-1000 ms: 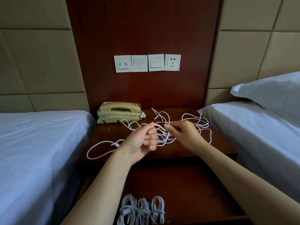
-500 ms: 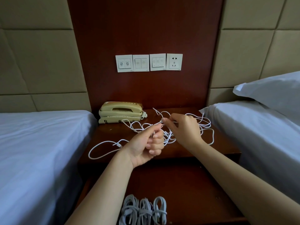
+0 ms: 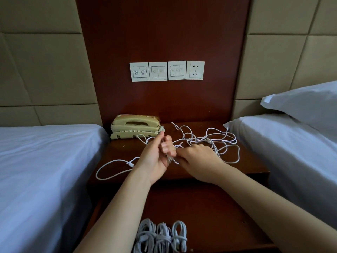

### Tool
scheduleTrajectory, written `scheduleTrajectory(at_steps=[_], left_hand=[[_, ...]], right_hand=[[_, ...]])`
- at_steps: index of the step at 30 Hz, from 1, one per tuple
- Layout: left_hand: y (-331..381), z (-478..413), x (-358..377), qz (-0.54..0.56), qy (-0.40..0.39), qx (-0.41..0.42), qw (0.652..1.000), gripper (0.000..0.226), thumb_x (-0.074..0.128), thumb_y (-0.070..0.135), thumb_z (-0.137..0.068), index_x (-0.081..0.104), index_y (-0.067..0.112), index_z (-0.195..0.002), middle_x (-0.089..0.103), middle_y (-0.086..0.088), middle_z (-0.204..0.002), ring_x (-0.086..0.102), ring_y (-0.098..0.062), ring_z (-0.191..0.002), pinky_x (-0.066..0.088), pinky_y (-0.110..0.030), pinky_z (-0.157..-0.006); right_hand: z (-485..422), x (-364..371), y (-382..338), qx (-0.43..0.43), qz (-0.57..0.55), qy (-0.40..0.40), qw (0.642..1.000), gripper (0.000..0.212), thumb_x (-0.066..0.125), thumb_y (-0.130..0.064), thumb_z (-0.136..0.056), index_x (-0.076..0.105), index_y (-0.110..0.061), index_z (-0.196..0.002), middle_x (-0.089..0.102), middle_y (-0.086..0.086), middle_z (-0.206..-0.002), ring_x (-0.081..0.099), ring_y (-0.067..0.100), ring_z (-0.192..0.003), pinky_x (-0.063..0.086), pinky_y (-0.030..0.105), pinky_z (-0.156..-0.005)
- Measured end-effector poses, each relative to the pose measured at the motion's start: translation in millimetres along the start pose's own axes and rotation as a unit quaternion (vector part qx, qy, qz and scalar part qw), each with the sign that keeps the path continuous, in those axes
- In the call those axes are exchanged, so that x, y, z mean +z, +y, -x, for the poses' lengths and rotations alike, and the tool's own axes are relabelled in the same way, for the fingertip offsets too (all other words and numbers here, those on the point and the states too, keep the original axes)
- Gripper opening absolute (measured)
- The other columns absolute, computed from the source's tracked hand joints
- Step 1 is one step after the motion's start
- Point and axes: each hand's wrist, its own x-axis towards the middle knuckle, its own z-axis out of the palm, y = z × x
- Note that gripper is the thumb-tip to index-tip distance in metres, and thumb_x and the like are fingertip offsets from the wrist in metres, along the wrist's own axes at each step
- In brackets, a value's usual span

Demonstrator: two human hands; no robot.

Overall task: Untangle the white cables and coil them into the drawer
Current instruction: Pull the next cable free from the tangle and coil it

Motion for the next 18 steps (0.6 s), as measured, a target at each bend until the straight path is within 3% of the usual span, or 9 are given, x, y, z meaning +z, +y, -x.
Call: scheduleTrajectory(at_steps=[4,9,12,14,18], left_hand=[[-4,-4,2,-0.006,0.047,0.03,0.998,0.038,0.035,0.027,-0.101,0.044,0.01,-0.068,0.035,0.007,-0.041,0.035,-0.004,-0.032,0.036,-0.013,-0.037],[0,-13,-3,-0.007,0.105,0.104,0.989,0.037,0.033,0.025,-0.102,0.043,0.01,-0.07,0.04,0.005,-0.04,0.038,-0.005,-0.032,0.038,-0.013,-0.039],[-2,-15,-3,-0.038,0.12,0.124,0.984,0.037,0.034,0.023,-0.102,0.044,0.008,-0.071,0.043,0.003,-0.042,0.041,-0.006,-0.034,0.041,-0.015,-0.04],[-4,-19,-5,-0.052,0.126,0.137,0.981,0.037,0.035,0.022,-0.102,0.044,0.005,-0.071,0.043,0.0,-0.044,0.043,-0.008,-0.033,0.042,-0.016,-0.039],[-4,-22,-10,-0.144,0.138,0.157,0.967,0.042,0.033,0.026,-0.102,0.047,0.005,-0.069,0.047,0.001,-0.038,0.046,-0.009,-0.032,0.043,-0.023,-0.046]], right_hand=[[0,-9,-1,-0.026,0.022,-0.038,0.999,0.03,0.038,-0.035,-0.098,0.061,-0.016,-0.104,0.067,0.005,-0.095,0.062,0.028,-0.088,0.039,0.031,-0.066],[3,-10,-3,-0.047,-0.001,-0.086,0.995,0.022,0.048,-0.037,-0.092,0.056,-0.02,-0.081,0.054,-0.006,-0.073,0.057,0.019,-0.077,0.045,0.031,-0.069],[1,-11,-1,-0.049,-0.006,-0.09,0.995,0.021,0.049,-0.034,-0.092,0.051,-0.022,-0.076,0.048,-0.009,-0.069,0.05,0.015,-0.07,0.039,0.03,-0.065],[1,-14,-1,-0.058,-0.011,-0.069,0.996,0.018,0.048,-0.033,-0.093,0.054,-0.025,-0.077,0.054,-0.007,-0.072,0.051,0.015,-0.071,0.033,0.028,-0.063],[-1,-19,-2,-0.077,-0.014,-0.007,0.997,0.022,0.047,-0.037,-0.094,0.064,-0.024,-0.091,0.068,-0.002,-0.091,0.062,0.023,-0.085,0.041,0.031,-0.065]])
